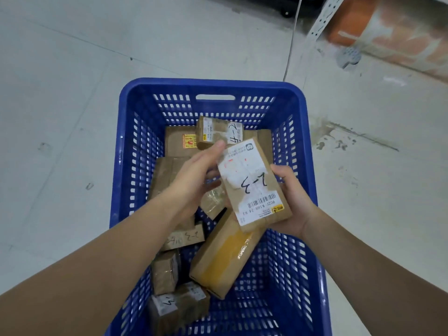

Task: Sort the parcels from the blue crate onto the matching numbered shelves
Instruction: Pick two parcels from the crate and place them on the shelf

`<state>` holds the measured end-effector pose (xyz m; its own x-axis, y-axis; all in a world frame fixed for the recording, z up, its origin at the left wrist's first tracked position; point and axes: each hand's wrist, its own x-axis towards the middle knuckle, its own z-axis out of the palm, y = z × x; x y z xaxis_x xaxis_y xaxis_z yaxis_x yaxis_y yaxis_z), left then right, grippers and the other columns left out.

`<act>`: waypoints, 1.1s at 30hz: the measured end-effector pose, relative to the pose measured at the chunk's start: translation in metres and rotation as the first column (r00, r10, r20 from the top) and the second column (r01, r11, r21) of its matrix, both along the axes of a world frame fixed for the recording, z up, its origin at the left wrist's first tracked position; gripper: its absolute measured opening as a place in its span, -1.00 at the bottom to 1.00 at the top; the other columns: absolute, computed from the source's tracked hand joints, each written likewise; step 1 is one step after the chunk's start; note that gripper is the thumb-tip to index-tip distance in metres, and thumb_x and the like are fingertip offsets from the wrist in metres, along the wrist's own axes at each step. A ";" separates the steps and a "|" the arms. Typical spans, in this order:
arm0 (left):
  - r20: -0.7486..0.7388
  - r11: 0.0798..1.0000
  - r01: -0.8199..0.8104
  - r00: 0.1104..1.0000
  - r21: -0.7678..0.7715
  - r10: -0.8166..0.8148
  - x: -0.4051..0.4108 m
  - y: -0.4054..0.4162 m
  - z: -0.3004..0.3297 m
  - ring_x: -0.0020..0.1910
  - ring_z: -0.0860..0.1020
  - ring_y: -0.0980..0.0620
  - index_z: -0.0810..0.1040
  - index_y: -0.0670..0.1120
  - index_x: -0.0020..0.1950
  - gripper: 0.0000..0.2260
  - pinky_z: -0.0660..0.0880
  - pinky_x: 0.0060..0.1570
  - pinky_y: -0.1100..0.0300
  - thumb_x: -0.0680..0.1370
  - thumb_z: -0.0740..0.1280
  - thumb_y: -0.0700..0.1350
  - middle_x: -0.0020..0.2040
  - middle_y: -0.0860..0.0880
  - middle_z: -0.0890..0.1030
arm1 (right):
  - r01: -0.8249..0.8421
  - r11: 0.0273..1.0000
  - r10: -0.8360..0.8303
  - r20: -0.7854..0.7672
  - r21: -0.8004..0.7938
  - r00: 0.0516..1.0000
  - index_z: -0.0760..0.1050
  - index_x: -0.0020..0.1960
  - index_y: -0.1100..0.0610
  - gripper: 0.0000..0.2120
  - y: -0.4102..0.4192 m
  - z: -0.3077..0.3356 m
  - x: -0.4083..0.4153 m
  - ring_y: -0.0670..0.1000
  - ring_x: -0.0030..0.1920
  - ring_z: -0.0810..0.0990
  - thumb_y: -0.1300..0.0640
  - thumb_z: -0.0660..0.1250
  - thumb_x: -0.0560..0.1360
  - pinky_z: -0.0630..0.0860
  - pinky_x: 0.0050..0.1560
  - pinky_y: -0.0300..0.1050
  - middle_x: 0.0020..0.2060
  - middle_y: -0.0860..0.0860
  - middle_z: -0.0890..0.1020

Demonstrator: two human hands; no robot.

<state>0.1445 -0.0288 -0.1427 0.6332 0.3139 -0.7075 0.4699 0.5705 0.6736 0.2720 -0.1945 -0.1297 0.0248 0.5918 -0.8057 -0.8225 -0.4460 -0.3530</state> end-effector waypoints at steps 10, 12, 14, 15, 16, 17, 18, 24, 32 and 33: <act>-0.002 0.985 0.128 0.992 -0.116 -0.129 -0.024 0.020 0.005 0.28 0.62 -0.16 0.60 -0.17 0.35 -0.56 0.48 0.25 0.01 0.57 0.41 0.07 0.28 -0.17 0.67 | 0.000 0.997 0.014 -0.171 0.081 0.985 0.49 0.49 0.05 -0.24 -0.029 -0.008 -0.002 0.36 0.42 0.49 -0.43 0.23 0.48 0.25 0.52 0.37 0.41 0.24 0.54; -0.005 0.986 -0.041 0.999 -0.161 0.041 -0.028 0.018 0.003 0.27 0.61 -0.08 0.56 -0.15 0.42 -0.54 0.49 0.19 0.07 0.58 0.37 0.05 0.32 -0.16 0.64 | 0.136 0.986 -0.117 -0.187 0.092 0.975 0.40 0.53 0.06 -0.18 -0.028 -0.010 -0.001 0.38 0.37 0.53 -0.45 0.22 0.47 0.29 0.48 0.39 0.40 0.26 0.54; -0.013 0.963 -0.184 0.983 -0.199 0.185 -0.030 0.012 0.004 0.26 0.62 -0.06 0.55 -0.12 0.41 -0.56 0.53 0.13 0.10 0.56 0.40 0.00 0.32 -0.15 0.65 | 0.195 0.977 -0.183 -0.131 0.086 0.974 0.36 0.54 0.09 -0.15 -0.022 -0.010 -0.001 0.33 0.35 0.57 -0.44 0.27 0.44 0.41 0.42 0.33 0.38 0.23 0.57; -0.018 0.942 -0.243 0.969 -0.230 0.245 -0.031 0.007 0.004 0.27 0.62 -0.08 0.56 -0.13 0.38 -0.58 0.58 0.12 0.09 0.54 0.42 -0.05 0.31 -0.16 0.66 | 0.199 0.977 -0.193 -0.083 0.076 0.978 0.36 0.53 0.10 -0.15 -0.018 -0.010 -0.001 0.28 0.34 0.59 -0.42 0.30 0.43 0.50 0.35 0.27 0.35 0.20 0.59; -0.017 0.920 -0.280 0.958 -0.272 0.287 -0.032 -0.001 0.006 0.28 0.62 -0.11 0.57 -0.14 0.35 -0.61 0.63 0.14 0.06 0.53 0.42 -0.10 0.29 -0.17 0.66 | 0.194 0.980 -0.193 -0.028 0.054 0.981 0.35 0.52 0.09 -0.16 -0.014 -0.010 -0.002 0.23 0.33 0.60 -0.39 0.33 0.42 0.57 0.28 0.20 0.33 0.18 0.61; -0.017 0.898 -0.303 0.949 -0.319 0.314 -0.032 -0.009 0.006 0.28 0.63 -0.13 0.57 -0.17 0.33 -0.64 0.64 0.19 0.04 0.54 0.40 -0.16 0.28 -0.19 0.66 | 0.172 0.984 -0.174 0.030 0.045 0.984 0.35 0.51 0.07 -0.19 -0.010 -0.010 -0.003 0.20 0.33 0.60 -0.36 0.36 0.41 0.61 0.22 0.14 0.33 0.16 0.61; -0.018 0.877 -0.315 0.943 -0.363 0.332 -0.033 -0.018 0.006 0.29 0.63 -0.16 0.55 -0.22 0.34 -0.65 0.61 0.23 0.01 0.55 0.39 -0.21 0.28 -0.21 0.66 | 0.134 0.990 -0.138 0.091 0.050 0.986 0.36 0.51 0.06 -0.21 -0.006 -0.010 -0.005 0.17 0.33 0.60 -0.32 0.38 0.42 0.62 0.21 0.10 0.33 0.14 0.62; -0.105 0.827 -0.382 0.922 -0.412 0.374 -0.034 -0.072 -0.017 0.25 0.65 -0.12 0.40 -0.30 0.48 -0.39 0.55 0.26 0.05 0.46 0.49 -0.28 0.25 -0.23 0.67 | 0.035 0.999 -0.035 0.317 0.007 0.948 0.46 0.42 0.09 -0.29 -0.002 -0.030 -0.019 0.12 0.21 0.69 0.07 0.56 0.31 0.60 0.24 0.14 0.20 0.06 0.71; -0.173 0.813 -0.427 0.904 -0.397 0.390 -0.042 -0.099 -0.030 0.21 0.66 -0.24 0.35 -0.20 0.40 -0.30 0.53 0.33 -0.16 0.33 0.54 -0.40 0.16 -0.26 0.70 | 0.000 0.986 0.077 0.448 -0.170 0.891 0.22 0.50 -0.04 0.06 -0.026 -0.053 -0.039 0.01 0.17 0.70 -0.05 0.71 0.14 0.61 0.27 0.12 0.20 -0.04 0.68; -0.164 0.870 -0.357 0.933 -0.340 0.319 -0.045 -0.095 -0.031 0.20 0.67 -0.22 0.37 -0.20 0.40 -0.28 0.55 0.31 -0.15 0.31 0.61 -0.33 0.18 -0.24 0.70 | 0.007 0.985 0.072 0.451 -0.171 0.890 0.25 0.49 -0.04 0.01 -0.028 -0.054 -0.038 0.00 0.15 0.71 -0.03 0.72 0.19 0.62 0.24 0.11 0.19 -0.05 0.68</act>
<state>0.0996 -0.1243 -0.1733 0.4547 0.2095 -0.8656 0.2580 0.8993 0.3532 0.2338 -0.2229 -0.1836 0.3941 0.4597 -0.7959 -0.5739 -0.5533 -0.6038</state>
